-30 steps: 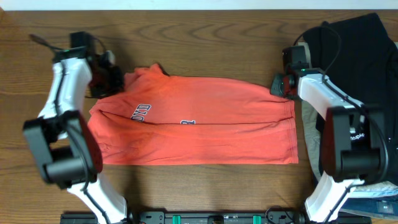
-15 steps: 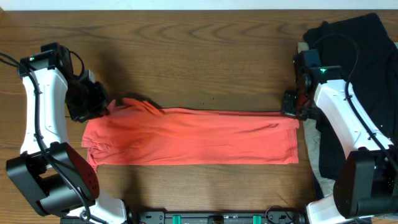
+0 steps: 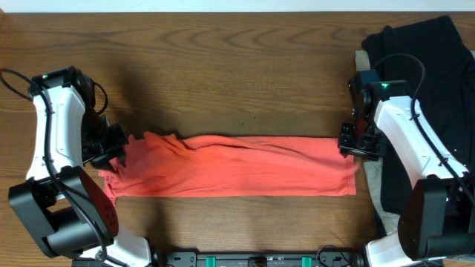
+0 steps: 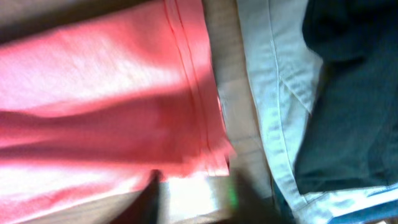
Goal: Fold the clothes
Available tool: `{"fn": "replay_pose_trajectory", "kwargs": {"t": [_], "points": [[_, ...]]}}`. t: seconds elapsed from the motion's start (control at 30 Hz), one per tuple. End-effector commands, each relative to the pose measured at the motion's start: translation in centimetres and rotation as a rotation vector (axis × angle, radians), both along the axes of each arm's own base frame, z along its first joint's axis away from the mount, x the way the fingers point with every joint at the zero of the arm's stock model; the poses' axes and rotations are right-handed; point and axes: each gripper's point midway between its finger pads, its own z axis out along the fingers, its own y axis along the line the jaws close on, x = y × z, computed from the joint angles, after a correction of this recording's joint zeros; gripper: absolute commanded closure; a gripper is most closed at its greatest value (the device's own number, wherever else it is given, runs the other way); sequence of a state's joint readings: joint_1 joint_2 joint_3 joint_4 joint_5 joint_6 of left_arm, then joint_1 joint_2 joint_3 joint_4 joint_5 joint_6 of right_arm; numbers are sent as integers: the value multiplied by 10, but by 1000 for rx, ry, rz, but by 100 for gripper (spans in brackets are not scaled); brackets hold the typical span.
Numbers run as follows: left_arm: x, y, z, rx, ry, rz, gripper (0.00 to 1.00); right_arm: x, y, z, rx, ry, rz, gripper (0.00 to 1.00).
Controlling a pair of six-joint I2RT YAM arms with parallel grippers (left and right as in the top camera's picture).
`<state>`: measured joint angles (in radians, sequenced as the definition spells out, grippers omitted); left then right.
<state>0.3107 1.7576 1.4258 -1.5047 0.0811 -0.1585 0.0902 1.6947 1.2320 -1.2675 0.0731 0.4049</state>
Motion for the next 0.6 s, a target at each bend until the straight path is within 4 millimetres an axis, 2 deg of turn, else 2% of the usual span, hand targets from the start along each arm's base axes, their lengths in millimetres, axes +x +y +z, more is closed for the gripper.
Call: {"fn": "replay_pose_trajectory", "kwargs": {"t": [0.0, 0.03, 0.2, 0.3, 0.4, 0.57], "points": [[-6, 9, -2, 53, 28, 16, 32, -4, -3, -1, -4, 20, 32, 42], [-6, 10, -3, 62, 27, 13, 28, -4, -4, -1, -3, 21, 41, 40], [2, 15, -6, 87, -5, 23, 27, 3, -9, -3, 12, -5, 29, 37], [11, 17, -9, 101, -42, 46, 26, 10, -6, -6, 97, -33, 73, 37], [24, 11, -11, 61, -100, 63, 27, 12, 0, -12, 196, -53, 119, 35], [42, 6, -14, 23, -178, 79, 27, 11, -3, -30, 216, -73, 124, 34]]}}
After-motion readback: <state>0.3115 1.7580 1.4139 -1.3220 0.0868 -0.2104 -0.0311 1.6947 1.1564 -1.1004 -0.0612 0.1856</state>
